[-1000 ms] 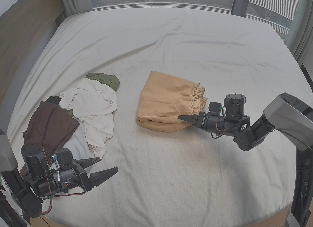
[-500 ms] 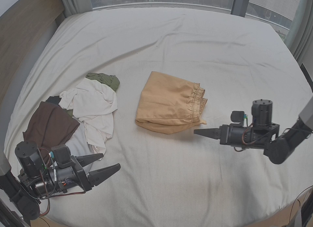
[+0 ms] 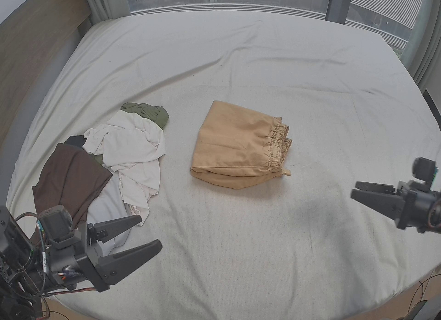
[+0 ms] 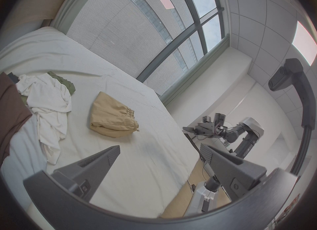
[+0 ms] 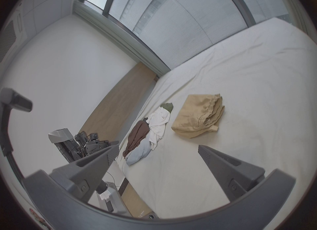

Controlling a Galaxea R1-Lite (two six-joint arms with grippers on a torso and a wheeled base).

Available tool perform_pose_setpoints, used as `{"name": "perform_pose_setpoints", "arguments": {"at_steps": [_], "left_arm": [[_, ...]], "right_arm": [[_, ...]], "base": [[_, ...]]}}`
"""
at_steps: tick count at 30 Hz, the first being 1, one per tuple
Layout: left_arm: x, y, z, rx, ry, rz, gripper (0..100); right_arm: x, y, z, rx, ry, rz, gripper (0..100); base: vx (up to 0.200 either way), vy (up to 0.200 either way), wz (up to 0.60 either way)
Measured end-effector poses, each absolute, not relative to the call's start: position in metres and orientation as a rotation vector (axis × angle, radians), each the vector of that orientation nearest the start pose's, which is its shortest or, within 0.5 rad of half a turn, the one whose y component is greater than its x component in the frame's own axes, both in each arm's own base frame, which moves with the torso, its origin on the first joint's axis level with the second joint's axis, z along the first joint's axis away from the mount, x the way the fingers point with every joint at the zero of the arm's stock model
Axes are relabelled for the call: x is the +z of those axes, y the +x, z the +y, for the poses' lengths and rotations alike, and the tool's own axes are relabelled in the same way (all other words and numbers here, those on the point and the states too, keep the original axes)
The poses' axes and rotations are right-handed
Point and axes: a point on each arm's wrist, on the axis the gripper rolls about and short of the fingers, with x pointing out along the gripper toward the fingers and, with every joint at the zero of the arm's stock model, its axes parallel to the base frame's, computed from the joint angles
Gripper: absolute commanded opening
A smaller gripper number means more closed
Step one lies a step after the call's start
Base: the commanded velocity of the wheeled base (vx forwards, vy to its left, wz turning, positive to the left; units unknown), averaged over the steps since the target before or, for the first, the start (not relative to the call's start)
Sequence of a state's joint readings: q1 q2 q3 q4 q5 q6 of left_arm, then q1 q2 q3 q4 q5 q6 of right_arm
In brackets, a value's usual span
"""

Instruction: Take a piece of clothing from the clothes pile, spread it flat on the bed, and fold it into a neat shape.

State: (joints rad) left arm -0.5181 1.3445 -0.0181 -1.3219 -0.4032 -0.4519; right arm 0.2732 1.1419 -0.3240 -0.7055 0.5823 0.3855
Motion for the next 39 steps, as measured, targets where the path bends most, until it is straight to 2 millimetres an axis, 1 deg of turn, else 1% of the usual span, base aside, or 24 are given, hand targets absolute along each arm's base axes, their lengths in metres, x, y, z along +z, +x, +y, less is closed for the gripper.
{"name": "perform_pose_setpoints", "arguments": {"at_steps": [3,4,6,11,15,17,19,20,22,24,27,30,32,35,36,39], "left_arm": [[0.142,0.112,-0.073,-0.869,-0.431,0.237,100],[0.143,0.106,-0.069,-0.852,-0.438,0.245,100],[0.144,0.099,-0.063,-0.835,-0.446,0.25,100],[0.145,0.071,-0.041,-0.78,-0.487,0.238,100],[0.142,0.05,-0.028,-0.746,-0.516,0.21,100],[0.138,0.035,-0.021,-0.721,-0.531,0.18,100],[0.135,0.025,-0.017,-0.708,-0.537,0.158,100],[0.132,0.017,-0.014,-0.696,-0.539,0.14,100],[0.127,0.008,-0.013,-0.682,-0.537,0.118,100],[0.119,-0.004,-0.011,-0.644,-0.52,0.078,100],[0.113,-0.013,-0.011,-0.584,-0.464,0.015,100],[0.109,-0.018,-0.01,-0.508,-0.362,-0.065,100],[0.106,-0.02,-0.01,-0.441,-0.265,-0.102,100],[0.101,-0.021,-0.008,-0.354,-0.163,-0.101,100],[0.096,-0.021,-0.007,-0.29,-0.119,-0.078,100],[0.091,-0.021,-0.006,-0.218,-0.084,-0.049,100]], "right_arm": [[0.188,0.11,0.04,0.801,0.364,0.227,100],[0.187,0.097,0.035,0.789,0.358,0.206,100],[0.186,0.083,0.031,0.778,0.351,0.182,100],[0.17,0.035,0.018,0.737,0.326,0.12,100],[0.158,0.013,0.014,0.694,0.29,0.069,100],[0.149,0.003,0.012,0.65,0.266,0.042,100],[0.143,-0.003,0.011,0.62,0.25,0.026,100],[0.138,-0.006,0.01,0.591,0.234,0.017,100],[0.132,-0.01,0.01,0.555,0.213,0.01,100],[0.118,-0.014,0.009,0.489,0.162,0.009,100],[0.103,-0.017,0.008,0.413,0.12,0.004,100],[0.094,-0.02,0.007,0.309,0.091,-0.016,100],[0.09,-0.021,0.005,0.196,0.067,-0.03,100],[0.086,-0.022,0.002,0.078,0.035,-0.024,100],[0.084,-0.022,0.001,0.03,0.021,-0.016,100],[0.082,-0.023,0.001,-0.005,0.015,-0.004,100]], "base": [[0.0,0.0,0.0],[0.0,0.0,0.0],[0.0,0.0,0.0],[0.0,0.0,0.0],[0.0,0.0,0.0],[0.0,0.0,0.0],[0.0,0.0,0.0],[0.0,0.0,0.0],[0.0,0.0,0.0],[0.0,0.0,0.0],[0.0,0.0,0.0],[0.0,0.0,0.0],[0.0,0.0,0.0],[0.0,0.0,0.0],[0.0,0.0,0.0],[0.0,0.0,0.0]]}}
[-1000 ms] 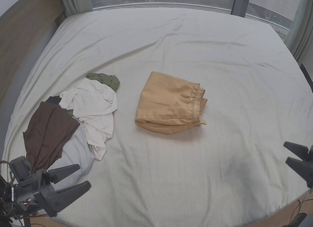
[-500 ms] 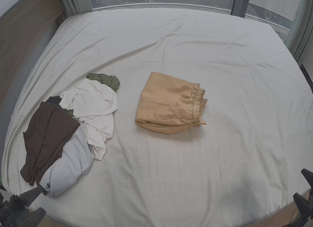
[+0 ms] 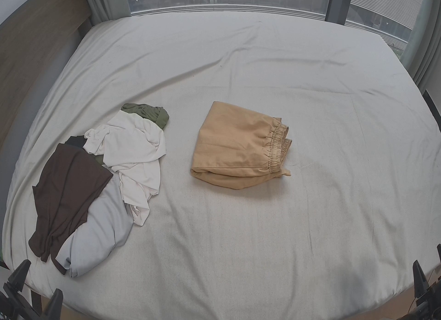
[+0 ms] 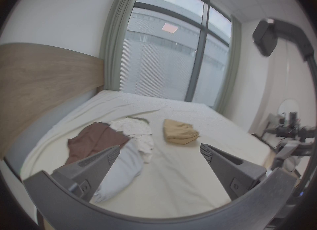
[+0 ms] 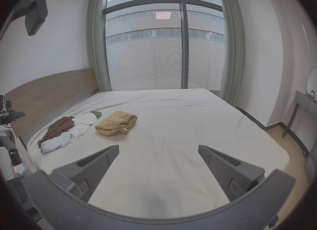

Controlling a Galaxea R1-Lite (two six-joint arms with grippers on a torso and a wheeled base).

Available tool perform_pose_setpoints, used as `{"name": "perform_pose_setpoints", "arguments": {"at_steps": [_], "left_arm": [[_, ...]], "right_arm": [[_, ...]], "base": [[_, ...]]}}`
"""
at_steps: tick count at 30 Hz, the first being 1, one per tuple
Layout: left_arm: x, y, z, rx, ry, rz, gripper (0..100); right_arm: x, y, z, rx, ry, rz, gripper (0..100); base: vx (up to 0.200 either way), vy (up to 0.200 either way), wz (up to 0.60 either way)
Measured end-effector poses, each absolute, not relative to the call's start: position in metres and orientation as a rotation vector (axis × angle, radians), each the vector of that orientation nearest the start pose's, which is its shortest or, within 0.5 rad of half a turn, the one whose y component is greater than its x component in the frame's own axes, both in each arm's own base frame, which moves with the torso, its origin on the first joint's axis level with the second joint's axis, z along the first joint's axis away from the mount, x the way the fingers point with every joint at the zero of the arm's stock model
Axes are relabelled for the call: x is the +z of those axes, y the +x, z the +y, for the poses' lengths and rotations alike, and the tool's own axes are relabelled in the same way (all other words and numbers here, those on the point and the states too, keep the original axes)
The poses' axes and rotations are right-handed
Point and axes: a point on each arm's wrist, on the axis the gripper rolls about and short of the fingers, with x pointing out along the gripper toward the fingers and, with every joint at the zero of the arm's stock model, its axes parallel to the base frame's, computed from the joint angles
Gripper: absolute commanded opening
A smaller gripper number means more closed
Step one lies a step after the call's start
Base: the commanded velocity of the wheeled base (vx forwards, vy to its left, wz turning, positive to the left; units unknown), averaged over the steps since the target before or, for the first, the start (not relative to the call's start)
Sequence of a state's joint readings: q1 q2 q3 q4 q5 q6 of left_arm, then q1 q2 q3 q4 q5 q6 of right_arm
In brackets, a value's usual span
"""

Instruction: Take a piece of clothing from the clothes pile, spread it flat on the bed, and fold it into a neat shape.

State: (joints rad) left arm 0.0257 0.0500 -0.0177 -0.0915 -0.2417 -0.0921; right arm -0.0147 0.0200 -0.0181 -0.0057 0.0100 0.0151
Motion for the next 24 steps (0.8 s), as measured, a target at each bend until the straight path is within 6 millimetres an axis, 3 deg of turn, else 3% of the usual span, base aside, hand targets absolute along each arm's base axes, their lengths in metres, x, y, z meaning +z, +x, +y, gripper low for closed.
{"name": "perform_pose_setpoints", "arguments": {"at_steps": [10,19,24], "left_arm": [[0.089,-0.0212,-0.0033,-0.093,-0.137,-0.047,100],[0.0816,-0.0218,-0.0011,-0.008,-0.01,0.006,100],[0.081,-0.0227,-0.0006,-0.007,-0.028,-0.001,100]], "right_arm": [[0.0805,-0.0233,0.0003,-0.025,0.016,-0.005,100],[0.0804,-0.0233,0.0002,-0.025,0.015,-0.005,100],[0.0805,-0.0233,0.0006,-0.006,0.007,-0.006,100]], "base": [[0.0,0.0,0.0],[0.0,0.0,0.0],[0.0,0.0,0.0]]}}
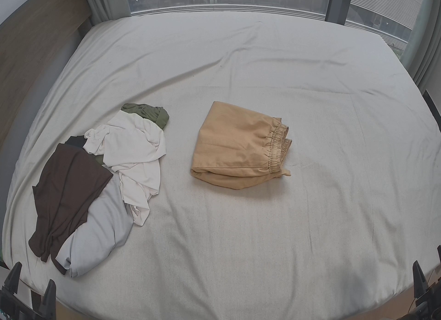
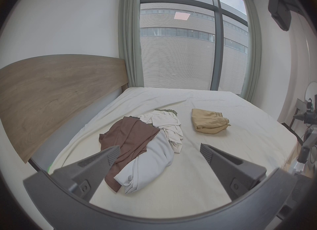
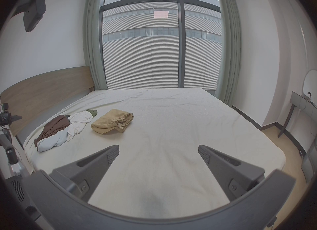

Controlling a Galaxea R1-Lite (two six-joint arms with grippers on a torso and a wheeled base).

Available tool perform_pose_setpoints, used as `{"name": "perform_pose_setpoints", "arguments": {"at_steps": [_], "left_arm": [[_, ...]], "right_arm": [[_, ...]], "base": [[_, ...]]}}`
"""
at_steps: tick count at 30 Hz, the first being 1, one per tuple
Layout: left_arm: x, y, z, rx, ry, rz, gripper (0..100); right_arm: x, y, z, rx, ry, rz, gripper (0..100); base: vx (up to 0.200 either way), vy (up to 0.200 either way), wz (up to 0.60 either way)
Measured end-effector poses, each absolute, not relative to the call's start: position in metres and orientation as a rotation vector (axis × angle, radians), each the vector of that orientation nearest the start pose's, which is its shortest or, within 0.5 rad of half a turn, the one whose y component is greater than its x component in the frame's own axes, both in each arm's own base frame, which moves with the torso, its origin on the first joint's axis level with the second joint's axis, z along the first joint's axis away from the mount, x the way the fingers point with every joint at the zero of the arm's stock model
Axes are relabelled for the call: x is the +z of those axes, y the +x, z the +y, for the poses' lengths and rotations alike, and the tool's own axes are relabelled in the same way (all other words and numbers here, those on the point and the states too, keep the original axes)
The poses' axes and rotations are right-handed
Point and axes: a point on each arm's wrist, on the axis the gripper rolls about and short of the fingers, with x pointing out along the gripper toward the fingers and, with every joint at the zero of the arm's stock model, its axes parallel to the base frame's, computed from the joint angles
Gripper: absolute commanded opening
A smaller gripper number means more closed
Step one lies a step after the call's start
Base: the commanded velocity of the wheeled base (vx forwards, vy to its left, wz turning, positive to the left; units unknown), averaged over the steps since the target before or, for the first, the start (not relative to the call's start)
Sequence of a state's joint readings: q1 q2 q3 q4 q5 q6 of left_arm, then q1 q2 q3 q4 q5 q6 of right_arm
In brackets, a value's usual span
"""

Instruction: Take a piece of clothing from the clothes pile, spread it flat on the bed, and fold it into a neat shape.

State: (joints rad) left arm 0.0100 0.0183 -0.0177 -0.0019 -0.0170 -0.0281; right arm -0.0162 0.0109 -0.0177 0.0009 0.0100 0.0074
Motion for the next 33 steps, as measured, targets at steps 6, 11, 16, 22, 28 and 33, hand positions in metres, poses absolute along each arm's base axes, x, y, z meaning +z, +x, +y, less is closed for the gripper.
{"name": "perform_pose_setpoints", "arguments": {"at_steps": [6,11,16,22,28,33], "left_arm": [[0.0811,-0.0229,-0.0006,-0.011,-0.014,-0.005,100],[0.0811,-0.0229,-0.0006,-0.013,-0.01,-0.005,100],[0.081,-0.0229,-0.0006,-0.012,-0.01,-0.005,100],[0.081,-0.0229,-0.0005,-0.013,-0.01,-0.005,100],[0.081,-0.0229,-0.0005,-0.013,-0.01,-0.005,100],[0.081,-0.0229,-0.0005,-0.013,-0.01,-0.005,100]], "right_arm": [[0.0805,-0.0233,0.0007,-0.003,0.007,-0.005,100],[0.0805,-0.0233,0.0008,0.011,0.004,-0.005,100],[0.0805,-0.0233,0.0008,0.015,0.003,-0.004,100],[0.0805,-0.0232,0.0009,0.015,0.003,-0.004,100],[0.0805,-0.0232,0.0009,0.016,0.003,-0.004,100],[0.0805,-0.0232,0.0009,0.015,0.004,-0.004,100]], "base": [[0.0,0.0,0.0],[0.0,0.0,0.0],[0.0,0.0,0.0],[0.0,0.0,0.0],[0.0,0.0,0.0],[0.0,0.0,0.0]]}}
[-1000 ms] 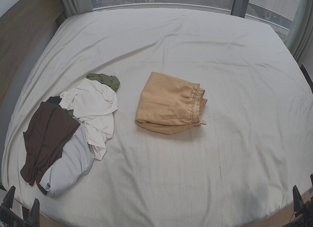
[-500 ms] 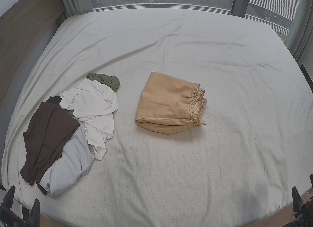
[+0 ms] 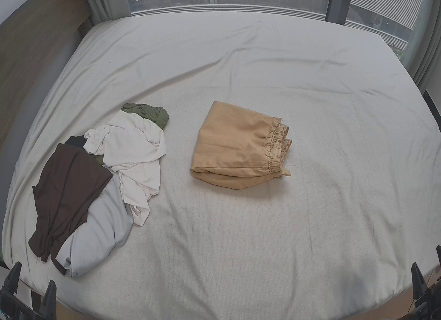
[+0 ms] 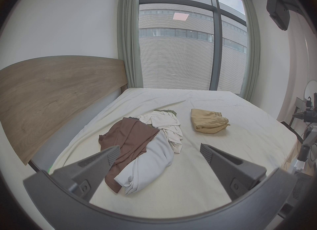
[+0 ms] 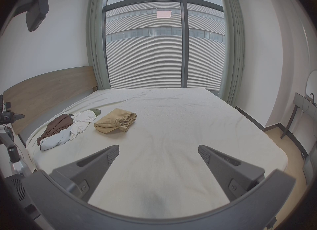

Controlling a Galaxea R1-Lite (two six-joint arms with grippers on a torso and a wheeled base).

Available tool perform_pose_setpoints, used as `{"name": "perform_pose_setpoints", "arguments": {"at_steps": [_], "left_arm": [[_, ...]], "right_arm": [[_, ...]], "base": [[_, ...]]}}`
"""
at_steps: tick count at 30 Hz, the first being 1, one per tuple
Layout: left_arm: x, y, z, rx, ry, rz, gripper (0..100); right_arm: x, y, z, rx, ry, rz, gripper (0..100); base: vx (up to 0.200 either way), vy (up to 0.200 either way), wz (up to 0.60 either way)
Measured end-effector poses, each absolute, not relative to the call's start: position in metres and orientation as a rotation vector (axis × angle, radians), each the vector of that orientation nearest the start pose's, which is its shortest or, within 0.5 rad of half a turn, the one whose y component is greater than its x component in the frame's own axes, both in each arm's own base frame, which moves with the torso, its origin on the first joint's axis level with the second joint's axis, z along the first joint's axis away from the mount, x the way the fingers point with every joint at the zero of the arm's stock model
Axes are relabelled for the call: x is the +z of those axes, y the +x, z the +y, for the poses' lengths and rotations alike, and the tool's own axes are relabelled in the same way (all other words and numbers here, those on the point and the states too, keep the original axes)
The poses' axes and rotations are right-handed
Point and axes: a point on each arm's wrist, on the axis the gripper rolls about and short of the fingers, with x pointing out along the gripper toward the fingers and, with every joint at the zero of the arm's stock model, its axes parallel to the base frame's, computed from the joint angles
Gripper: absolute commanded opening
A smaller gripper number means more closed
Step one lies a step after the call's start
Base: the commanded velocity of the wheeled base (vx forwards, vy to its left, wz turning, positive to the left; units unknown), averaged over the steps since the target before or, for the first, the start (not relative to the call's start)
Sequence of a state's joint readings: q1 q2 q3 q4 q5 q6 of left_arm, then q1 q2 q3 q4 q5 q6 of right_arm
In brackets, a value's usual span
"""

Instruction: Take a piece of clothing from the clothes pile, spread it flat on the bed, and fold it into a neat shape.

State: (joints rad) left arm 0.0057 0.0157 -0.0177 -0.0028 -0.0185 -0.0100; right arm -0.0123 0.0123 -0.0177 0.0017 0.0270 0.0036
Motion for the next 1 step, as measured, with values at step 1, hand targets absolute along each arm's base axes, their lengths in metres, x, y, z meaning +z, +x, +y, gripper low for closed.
{"name": "perform_pose_setpoints", "arguments": {"at_steps": [1], "left_arm": [[0.081,-0.0229,-0.0005,-0.013,-0.01,-0.004,100]], "right_arm": [[0.0805,-0.0232,0.0009,0.015,0.004,-0.004,100]], "base": [[0.0,0.0,0.0]]}}
